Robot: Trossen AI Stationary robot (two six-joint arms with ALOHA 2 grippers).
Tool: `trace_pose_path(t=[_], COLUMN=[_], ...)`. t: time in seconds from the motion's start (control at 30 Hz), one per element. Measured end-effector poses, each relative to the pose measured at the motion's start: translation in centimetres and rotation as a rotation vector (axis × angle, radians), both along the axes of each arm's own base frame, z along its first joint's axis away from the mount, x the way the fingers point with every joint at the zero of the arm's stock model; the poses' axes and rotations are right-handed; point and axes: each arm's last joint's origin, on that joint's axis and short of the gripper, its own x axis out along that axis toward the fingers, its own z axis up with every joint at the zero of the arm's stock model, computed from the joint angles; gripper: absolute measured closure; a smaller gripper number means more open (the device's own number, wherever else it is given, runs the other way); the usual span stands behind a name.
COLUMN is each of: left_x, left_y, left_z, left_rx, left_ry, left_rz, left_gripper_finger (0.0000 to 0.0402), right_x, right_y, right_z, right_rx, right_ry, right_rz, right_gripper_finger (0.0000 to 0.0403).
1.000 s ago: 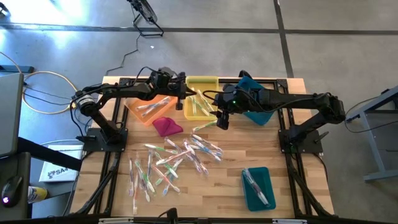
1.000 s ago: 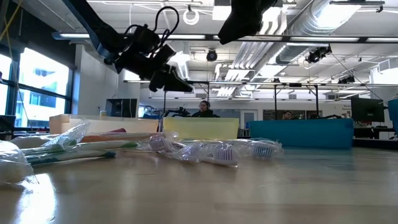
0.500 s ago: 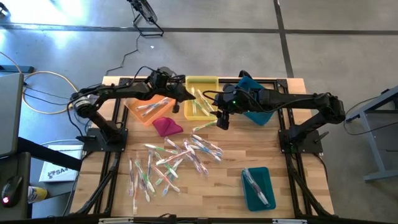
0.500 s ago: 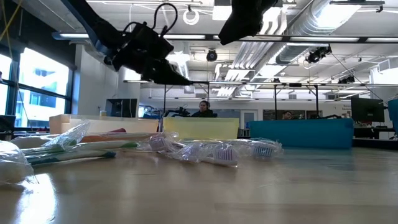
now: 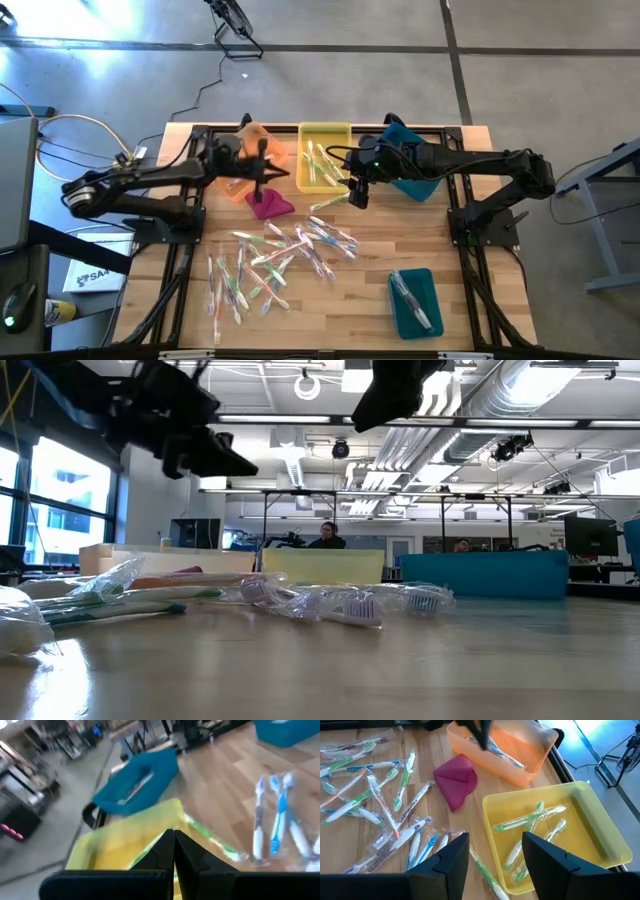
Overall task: Pick & Place Toothbrushes
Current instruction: Put the orange toothbrush into the top blue bin
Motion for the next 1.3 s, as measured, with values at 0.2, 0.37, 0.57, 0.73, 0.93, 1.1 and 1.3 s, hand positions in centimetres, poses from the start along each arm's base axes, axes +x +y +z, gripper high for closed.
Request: trace_pose_path(t=[0.2,0.37,0.57,0.73,0.93,1.1,1.3], left_x=[-1.0,-1.3,-2.2,-4.0,-6.2,-6.9,-7.0], left_y=[-3.4,-5.3,-7.0,-7.8,-8.0,-8.2,-8.2], left_z=[-0.6,-0.6,-0.2,1.1,1.5,1.6,1.6], left_rx=[0.018,0.01,0.03,0.104,0.09,0.017,0.005], left_ry=[-0.033,-0.015,-0.002,-0.05,-0.039,-0.04,-0.032], left_rz=[-0.043,-0.124,-0.203,-0.22,-0.169,-0.152,-0.15], left_gripper_finger=[0.0401,0.0401,0.0401,0.0401,0.0401,0.0401,0.0401], right_x=[0.0,0.0,0.0,0.0,0.0,0.1,0.1], right_y=[0.0,0.0,0.0,0.0,0.0,0.0,0.0], right_z=[0.0,0.0,0.0,0.0,0.0,0.1,0.1], right_rx=[0.0,0.001,0.001,0.001,0.001,0.0,0.0], right_ry=[0.0,-0.001,-0.001,-0.001,-0.002,-0.011,-0.01], right_rz=[0.0,0.0,0.0,0.0,0.0,0.0,0.0], right_gripper_finger=[0.0228,0.0228,0.0228,0.0228,0.0228,0.0228,0.0228])
